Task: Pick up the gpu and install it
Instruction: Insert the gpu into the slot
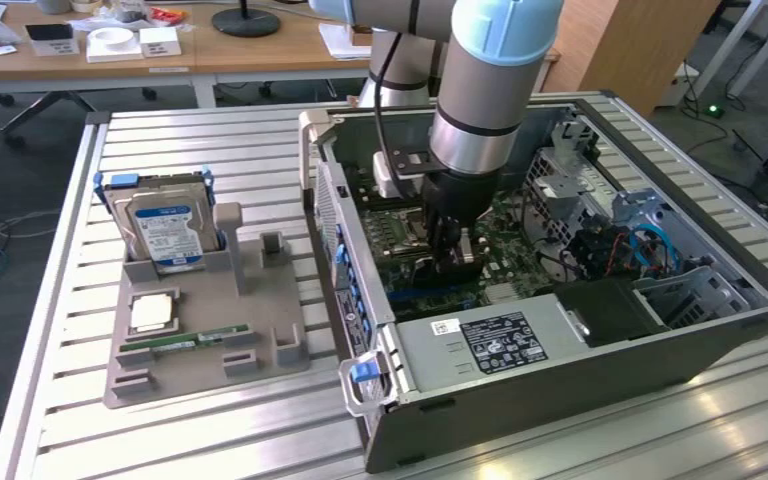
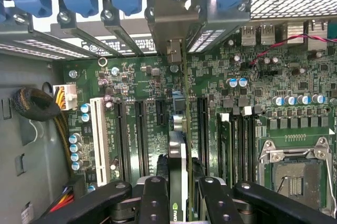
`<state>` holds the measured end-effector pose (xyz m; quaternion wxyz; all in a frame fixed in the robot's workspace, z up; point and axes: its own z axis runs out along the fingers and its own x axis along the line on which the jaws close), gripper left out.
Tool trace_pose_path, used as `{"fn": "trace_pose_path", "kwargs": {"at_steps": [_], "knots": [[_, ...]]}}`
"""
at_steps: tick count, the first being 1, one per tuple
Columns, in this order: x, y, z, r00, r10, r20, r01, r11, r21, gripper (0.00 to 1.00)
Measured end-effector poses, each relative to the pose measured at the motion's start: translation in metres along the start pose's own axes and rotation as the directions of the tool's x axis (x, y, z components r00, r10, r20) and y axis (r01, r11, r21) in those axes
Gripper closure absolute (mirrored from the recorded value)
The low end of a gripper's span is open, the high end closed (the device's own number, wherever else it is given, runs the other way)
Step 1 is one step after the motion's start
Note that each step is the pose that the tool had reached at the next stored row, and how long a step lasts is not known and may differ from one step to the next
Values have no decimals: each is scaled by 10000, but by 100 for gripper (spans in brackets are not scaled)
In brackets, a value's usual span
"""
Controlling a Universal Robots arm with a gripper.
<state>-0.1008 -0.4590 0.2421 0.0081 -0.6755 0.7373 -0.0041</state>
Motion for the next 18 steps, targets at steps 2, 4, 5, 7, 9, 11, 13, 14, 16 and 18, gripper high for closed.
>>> {"fn": "trace_pose_path", "kwargs": {"at_steps": [2,4,5,7,9,11,13,14,16,18], "knots": [[0,0,1,10000,-1,0,1,10000,0,73],[-1,0,2,10000,-1,2,1,10000,1,73],[-1,0,2,10000,-1,3,1,10000,1,73],[-1,0,2,10000,-1,3,1,10000,1,73],[-1,0,2,10000,-1,3,1,10000,2,73],[-1,0,2,10000,-1,4,1,10000,1,73],[-1,0,2,10000,-1,3,1,10000,2,73],[-1,0,2,10000,-1,3,1,10000,1,73],[-1,0,2,10000,0,4,0,10000,2,73],[-1,0,2,10000,-1,3,1,10000,1,73]]}}
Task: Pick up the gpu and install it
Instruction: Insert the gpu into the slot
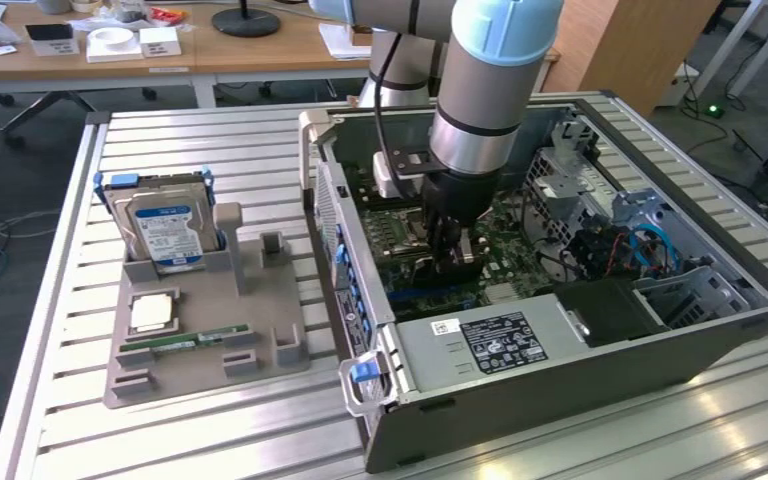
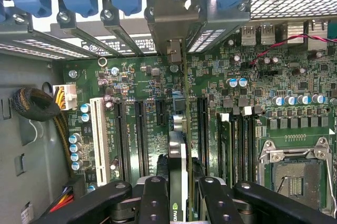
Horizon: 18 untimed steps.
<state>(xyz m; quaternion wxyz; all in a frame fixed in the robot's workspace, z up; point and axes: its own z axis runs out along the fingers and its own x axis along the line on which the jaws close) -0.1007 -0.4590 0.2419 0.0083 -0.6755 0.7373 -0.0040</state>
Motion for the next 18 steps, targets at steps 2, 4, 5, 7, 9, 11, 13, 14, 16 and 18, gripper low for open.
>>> {"fn": "trace_pose_path", "kwargs": {"at_steps": [2,4,5,7,9,11,13,14,16,18], "knots": [[0,0,0,10000,0,0,0,10000,0,73],[0,0,0,10000,0,0,0,10000,0,73],[0,0,0,10000,0,0,0,10000,0,73],[0,0,0,10000,0,0,0,10000,0,73],[0,0,0,10000,0,0,0,10000,0,73],[0,0,0,10000,0,0,0,10000,0,73],[0,0,0,10000,0,0,0,10000,0,73],[0,0,0,10000,1,0,-1,10000,0,73],[-1,0,3,10000,1,9,-1,10000,5,73],[-2,0,7,10000,1,15,-1,10000,7,72]]}}
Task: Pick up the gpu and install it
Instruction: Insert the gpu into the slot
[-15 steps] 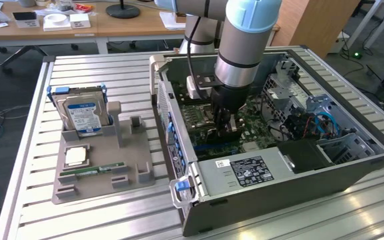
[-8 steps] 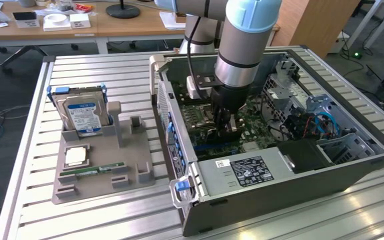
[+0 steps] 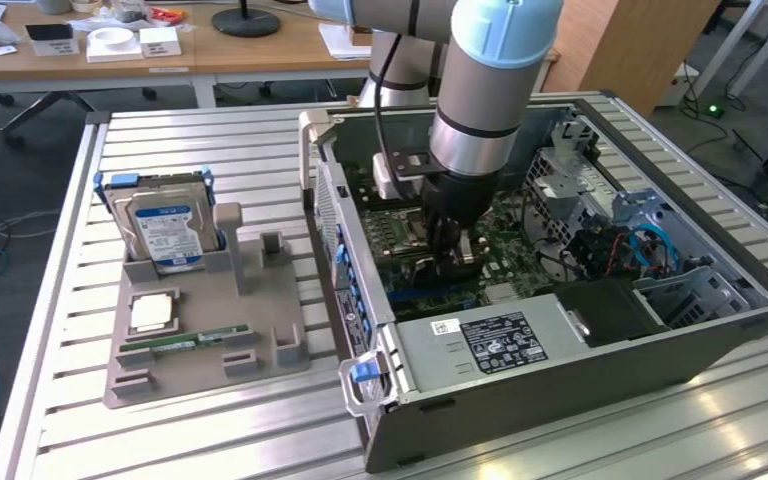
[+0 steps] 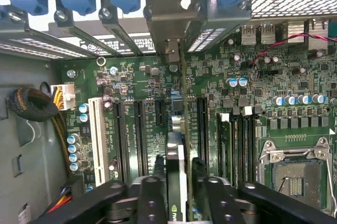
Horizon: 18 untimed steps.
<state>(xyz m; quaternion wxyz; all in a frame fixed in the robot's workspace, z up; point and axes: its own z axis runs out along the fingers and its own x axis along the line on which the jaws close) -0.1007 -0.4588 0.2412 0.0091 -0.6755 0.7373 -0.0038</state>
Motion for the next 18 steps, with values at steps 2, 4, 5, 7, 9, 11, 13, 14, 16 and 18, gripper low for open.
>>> {"fn": "trace_pose_path", "kwargs": {"at_steps": [2,4,5,7,9,11,13,14,16,18], "knots": [[2,1,-6,10000,-1,-13,1,10000,-7,60],[2,0,-7,10000,-1,-15,1,10000,-7,55],[1,1,-6,10000,-1,-14,1,10000,-7,55],[1,0,-9,10000,-1,-15,1,10000,-7,48],[1,0,-29,10000,-1,-16,1,10000,-8,48],[1,0,-59,10000,0,-15,0,10000,-7,48],[1,-1,-94,10000,-1,-14,0,10000,-6,48],[1,-1,-112,10000,-1,-14,1,10000,-6,48],[0,-2,-146,10000,0,-14,0,10000,-3,48],[0,-3,-177,10000,-1,-14,1,10000,0,48]]}}
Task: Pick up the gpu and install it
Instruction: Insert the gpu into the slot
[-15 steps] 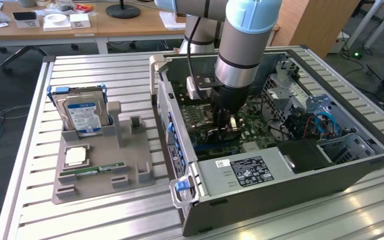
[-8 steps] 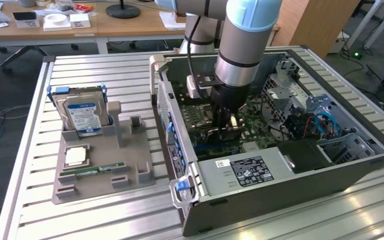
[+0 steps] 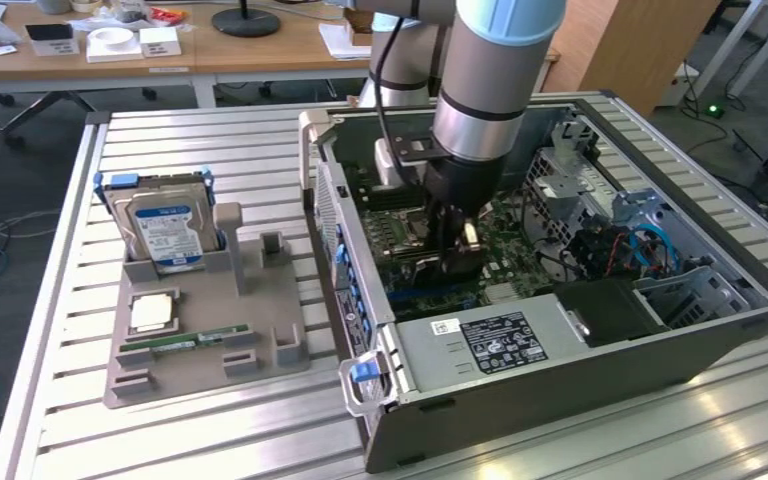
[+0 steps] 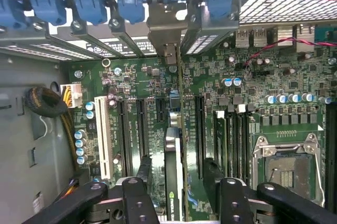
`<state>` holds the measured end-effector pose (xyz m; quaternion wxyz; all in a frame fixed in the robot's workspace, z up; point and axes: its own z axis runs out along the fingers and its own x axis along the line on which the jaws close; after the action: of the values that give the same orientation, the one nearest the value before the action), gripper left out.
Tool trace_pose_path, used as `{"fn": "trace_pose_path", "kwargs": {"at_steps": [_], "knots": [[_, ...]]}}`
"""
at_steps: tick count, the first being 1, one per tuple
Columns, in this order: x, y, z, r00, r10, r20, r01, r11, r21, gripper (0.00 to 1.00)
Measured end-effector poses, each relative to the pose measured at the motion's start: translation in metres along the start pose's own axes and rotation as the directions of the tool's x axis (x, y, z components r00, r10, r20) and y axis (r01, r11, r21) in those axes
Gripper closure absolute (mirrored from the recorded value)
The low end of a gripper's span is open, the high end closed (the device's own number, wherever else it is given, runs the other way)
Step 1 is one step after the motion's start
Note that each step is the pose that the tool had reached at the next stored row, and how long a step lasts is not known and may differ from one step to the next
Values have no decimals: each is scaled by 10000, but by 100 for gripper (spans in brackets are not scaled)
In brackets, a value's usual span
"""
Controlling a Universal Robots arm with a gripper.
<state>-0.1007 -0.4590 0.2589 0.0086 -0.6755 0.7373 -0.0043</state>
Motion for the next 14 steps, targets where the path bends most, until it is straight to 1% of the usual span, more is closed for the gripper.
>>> {"fn": "trace_pose_path", "kwargs": {"at_steps": [3,14], "knots": [[0,0,-35,10000,1,1,-1,10000,6,48],[0,0,-35,10000,-17,0,17,10000,6,48]]}}
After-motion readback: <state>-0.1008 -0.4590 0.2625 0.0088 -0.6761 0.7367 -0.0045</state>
